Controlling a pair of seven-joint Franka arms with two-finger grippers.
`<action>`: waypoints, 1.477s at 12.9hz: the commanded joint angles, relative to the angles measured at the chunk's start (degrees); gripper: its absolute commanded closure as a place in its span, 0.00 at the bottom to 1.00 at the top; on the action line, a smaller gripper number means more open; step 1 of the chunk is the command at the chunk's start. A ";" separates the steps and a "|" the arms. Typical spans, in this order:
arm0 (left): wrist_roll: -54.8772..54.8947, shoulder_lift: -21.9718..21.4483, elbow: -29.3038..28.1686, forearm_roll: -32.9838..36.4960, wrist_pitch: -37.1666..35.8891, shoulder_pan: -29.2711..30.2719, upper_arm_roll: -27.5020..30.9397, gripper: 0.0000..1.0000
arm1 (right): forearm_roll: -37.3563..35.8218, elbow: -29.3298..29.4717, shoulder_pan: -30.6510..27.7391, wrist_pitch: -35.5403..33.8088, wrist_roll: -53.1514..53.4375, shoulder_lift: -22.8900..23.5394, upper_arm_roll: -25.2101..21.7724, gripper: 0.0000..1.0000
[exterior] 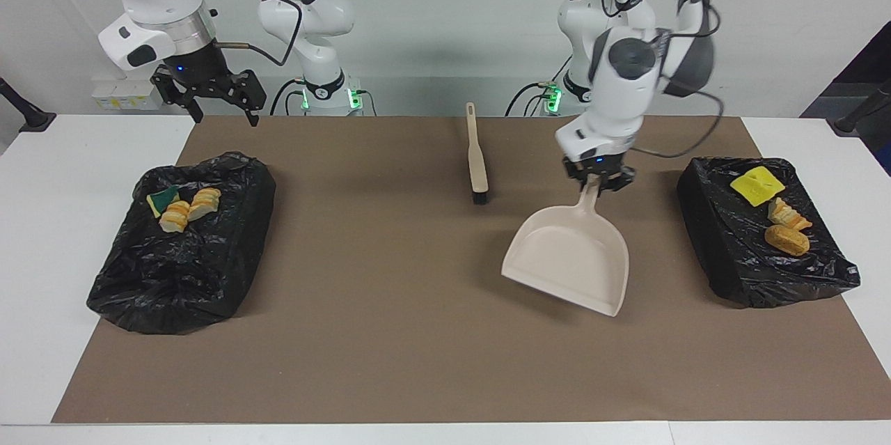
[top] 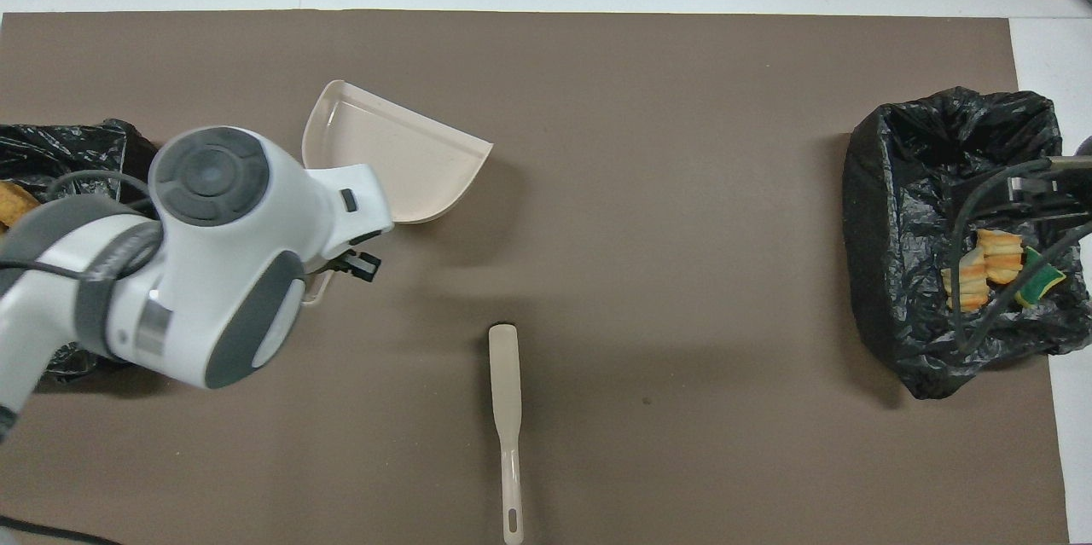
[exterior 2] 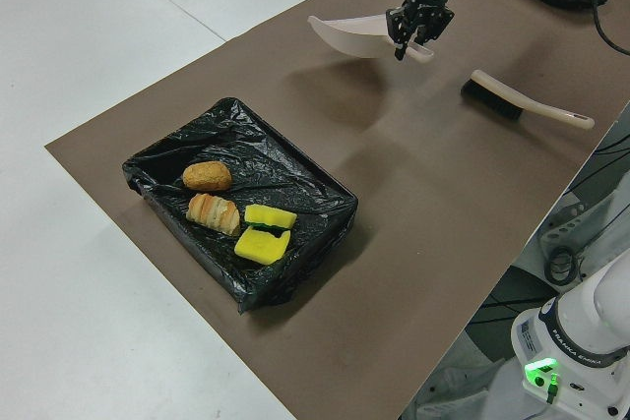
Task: Sweep and dump trash in bin
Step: 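Bring the dustpan back and set it on the mat with the left gripper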
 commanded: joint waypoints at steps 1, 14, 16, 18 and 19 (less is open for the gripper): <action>-11.98 8.27 8.79 -3.30 0.78 -6.49 1.45 1.00 | -0.09 -1.67 0.77 -0.14 -0.47 -1.54 -1.17 0.00; -27.49 20.08 15.78 -2.78 7.45 -10.73 1.63 1.00 | 0.44 -2.12 2.97 0.12 -1.08 -2.34 -3.72 0.00; -30.13 20.17 15.42 -2.78 8.25 -10.39 1.54 1.00 | 0.44 -2.12 2.79 -0.06 -1.08 -2.34 -3.73 0.00; -30.23 20.09 15.51 -2.69 8.07 -10.39 1.63 0.71 | 0.44 -2.12 2.88 -0.06 -1.08 -2.34 -3.64 0.00; -29.79 20.00 15.77 -2.43 8.33 -10.21 1.71 0.42 | 0.44 -2.12 2.88 0.03 -1.00 -2.34 -3.64 0.00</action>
